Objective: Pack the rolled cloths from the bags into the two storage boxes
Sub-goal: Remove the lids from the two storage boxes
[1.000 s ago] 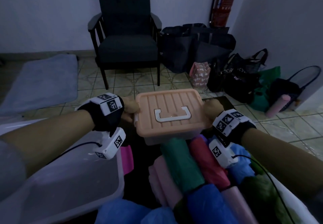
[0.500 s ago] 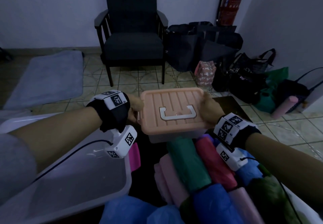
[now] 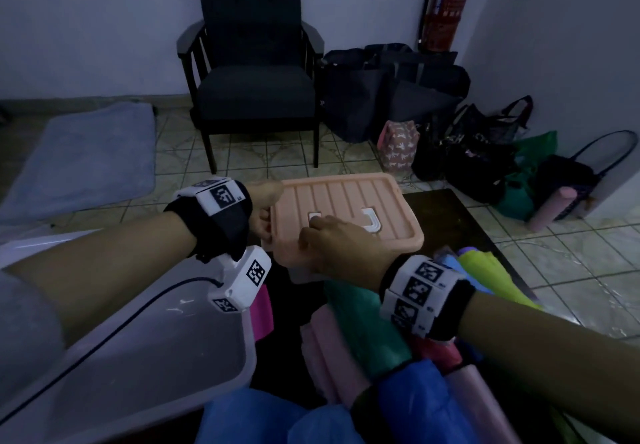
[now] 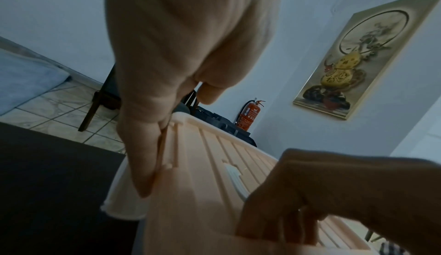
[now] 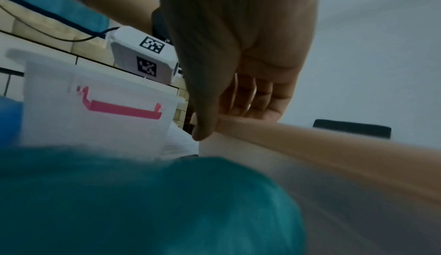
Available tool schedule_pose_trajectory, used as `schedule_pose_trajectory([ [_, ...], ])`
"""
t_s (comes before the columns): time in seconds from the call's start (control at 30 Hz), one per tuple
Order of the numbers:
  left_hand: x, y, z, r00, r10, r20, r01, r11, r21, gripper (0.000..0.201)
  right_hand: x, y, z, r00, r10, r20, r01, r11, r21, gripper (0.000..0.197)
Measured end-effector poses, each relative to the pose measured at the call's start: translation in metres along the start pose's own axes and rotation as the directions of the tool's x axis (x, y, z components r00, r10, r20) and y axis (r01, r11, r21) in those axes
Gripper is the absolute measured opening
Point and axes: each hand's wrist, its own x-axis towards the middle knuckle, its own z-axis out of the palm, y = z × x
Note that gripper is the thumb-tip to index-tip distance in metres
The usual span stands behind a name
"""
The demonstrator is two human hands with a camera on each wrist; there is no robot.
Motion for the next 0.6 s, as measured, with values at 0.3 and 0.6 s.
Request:
schedule_pose_trajectory([
  [0.3,0.009,-0.002,-0.013,0.999,-0.012,-0.031,0.004,0.975,-0.221,0.031,-0.014,0.018,-0.070,0.901,0.244,-0.359,-0.130,0.941,0.312,0.018],
  [0.6,0.025,-0.012,-0.035,0.997,-0.050,-0.065,0.053,0.998,0.034,0.020,-0.052,0.148,-0.080,0.290,0.848,-0.444,-0.318,0.523,0.791,0.038],
])
